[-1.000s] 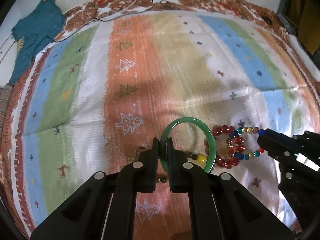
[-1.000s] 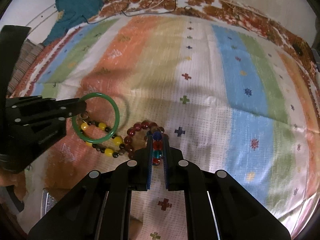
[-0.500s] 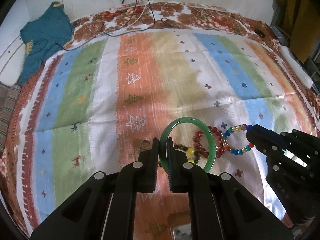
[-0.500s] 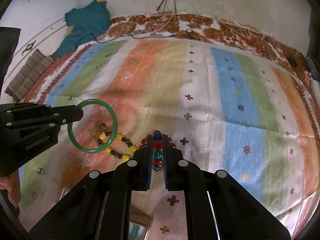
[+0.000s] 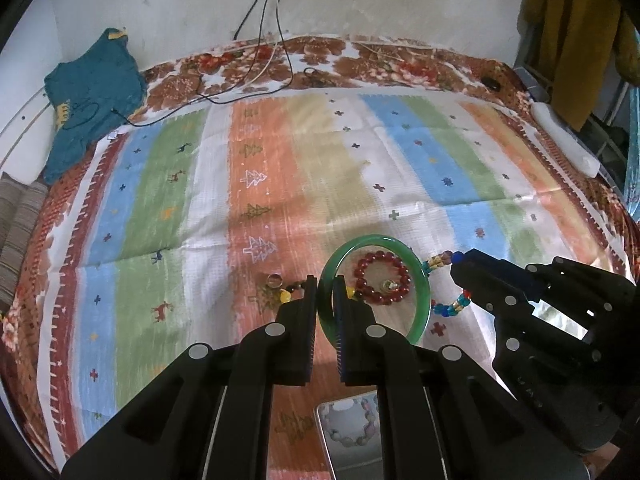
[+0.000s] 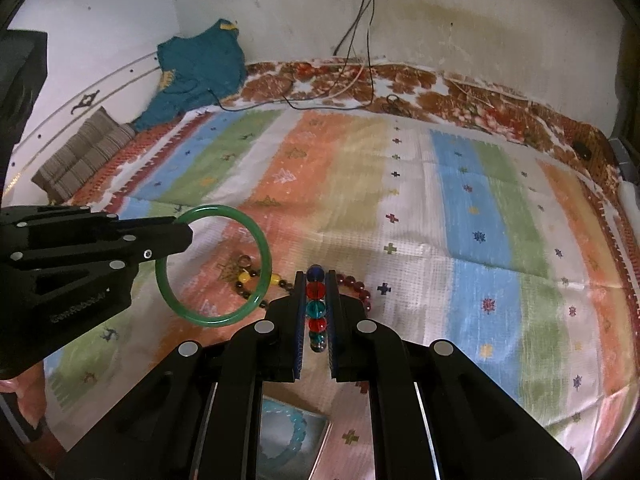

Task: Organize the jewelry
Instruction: 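Grasp the multicolour bracelet with the right tool while the left tool grasps the green bangle, then lower both held bracelets into the silver tin and open both tools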

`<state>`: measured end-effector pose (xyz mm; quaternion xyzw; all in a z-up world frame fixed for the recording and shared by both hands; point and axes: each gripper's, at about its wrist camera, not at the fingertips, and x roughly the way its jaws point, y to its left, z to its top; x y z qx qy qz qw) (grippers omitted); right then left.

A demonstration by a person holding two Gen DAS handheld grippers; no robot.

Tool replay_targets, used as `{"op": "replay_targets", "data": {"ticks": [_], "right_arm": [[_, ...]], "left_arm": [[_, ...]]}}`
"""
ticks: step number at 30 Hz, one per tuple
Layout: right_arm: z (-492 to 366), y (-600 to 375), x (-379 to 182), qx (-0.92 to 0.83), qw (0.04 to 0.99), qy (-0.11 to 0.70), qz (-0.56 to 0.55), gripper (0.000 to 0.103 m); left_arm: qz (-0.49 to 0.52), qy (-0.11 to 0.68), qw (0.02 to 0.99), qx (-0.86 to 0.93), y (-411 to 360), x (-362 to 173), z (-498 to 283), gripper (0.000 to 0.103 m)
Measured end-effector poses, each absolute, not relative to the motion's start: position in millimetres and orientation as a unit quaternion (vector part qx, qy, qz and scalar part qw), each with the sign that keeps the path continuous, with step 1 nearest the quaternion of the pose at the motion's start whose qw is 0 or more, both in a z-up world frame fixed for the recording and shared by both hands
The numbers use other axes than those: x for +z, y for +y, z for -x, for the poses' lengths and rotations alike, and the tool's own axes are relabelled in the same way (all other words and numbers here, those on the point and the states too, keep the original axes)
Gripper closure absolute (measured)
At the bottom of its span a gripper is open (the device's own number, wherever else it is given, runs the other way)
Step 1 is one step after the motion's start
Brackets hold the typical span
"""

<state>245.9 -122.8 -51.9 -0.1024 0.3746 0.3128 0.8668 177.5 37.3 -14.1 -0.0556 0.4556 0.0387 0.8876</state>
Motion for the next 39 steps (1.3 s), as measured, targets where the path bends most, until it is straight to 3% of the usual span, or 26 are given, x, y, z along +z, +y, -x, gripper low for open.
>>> {"op": "replay_targets", "data": {"ticks": [39], "right_arm": [[-162.8, -156.3, -44.9, 0.315, 0.876, 0.353, 0.095, 0.093]], "left_arm": [[0.032, 0.430, 0.902, 0.034, 16.1, -3.7, -87.7, 0.095]]}}
